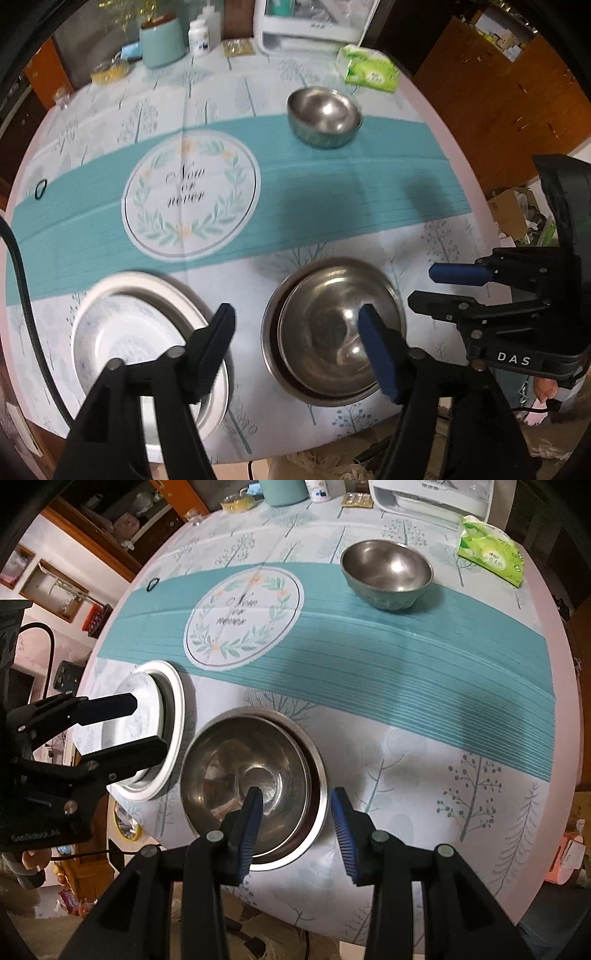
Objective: Organize plates and bowls
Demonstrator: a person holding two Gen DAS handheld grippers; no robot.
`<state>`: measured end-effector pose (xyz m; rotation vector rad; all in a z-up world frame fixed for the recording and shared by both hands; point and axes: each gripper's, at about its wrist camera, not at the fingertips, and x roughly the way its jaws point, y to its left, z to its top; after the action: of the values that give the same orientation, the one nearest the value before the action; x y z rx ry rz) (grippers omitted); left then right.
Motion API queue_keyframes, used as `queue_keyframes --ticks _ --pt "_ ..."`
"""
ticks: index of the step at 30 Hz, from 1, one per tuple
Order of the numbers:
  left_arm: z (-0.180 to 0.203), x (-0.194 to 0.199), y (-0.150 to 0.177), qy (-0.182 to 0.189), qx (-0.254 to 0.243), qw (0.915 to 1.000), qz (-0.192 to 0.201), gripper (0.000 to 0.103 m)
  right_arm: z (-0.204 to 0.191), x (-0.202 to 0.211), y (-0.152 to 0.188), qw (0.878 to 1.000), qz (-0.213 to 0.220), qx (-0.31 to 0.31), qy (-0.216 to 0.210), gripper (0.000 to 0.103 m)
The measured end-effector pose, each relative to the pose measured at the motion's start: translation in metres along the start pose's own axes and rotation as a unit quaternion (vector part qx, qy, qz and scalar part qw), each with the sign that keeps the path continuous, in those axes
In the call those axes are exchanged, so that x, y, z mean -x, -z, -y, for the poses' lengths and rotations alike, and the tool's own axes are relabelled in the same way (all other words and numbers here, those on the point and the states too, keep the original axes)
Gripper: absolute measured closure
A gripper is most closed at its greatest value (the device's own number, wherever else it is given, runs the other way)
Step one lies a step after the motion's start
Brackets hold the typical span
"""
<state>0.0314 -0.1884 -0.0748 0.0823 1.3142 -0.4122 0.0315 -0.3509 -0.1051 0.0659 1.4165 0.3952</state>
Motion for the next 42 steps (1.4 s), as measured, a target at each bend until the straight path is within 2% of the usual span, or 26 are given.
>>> queue_keyframes --ticks 4,14,23,36,42 --pt "0.003 0.013 -0.011 -0.004 -0.006 0.9997 0.023 0.024 0.004 0.012 -0.004 1.0 0.019 -0.004 0.0 0.064" --pt "0.002 0.037 -0.046 -0.006 -0.007 0.9981 0.06 0.023 0.016 0.049 -0.02 0.996 0.082 -0.018 0.015 0.064" --pt "0.002 0.051 -0.088 -0.05 -0.03 0.9916 0.116 0.023 0.034 0.073 -0.048 0.989 0.134 -0.04 0.049 0.064" --pt "-0.002 0.022 -0.155 -0.069 -0.025 0.9861 0.149 0.023 0.059 0.079 -0.096 0.978 0.175 -0.073 0.092 0.064" --pt "-0.006 -0.015 -0.187 -0.085 -0.021 0.9864 0.139 0.023 0.075 0.061 -0.122 0.976 0.17 -0.089 0.105 0.064"
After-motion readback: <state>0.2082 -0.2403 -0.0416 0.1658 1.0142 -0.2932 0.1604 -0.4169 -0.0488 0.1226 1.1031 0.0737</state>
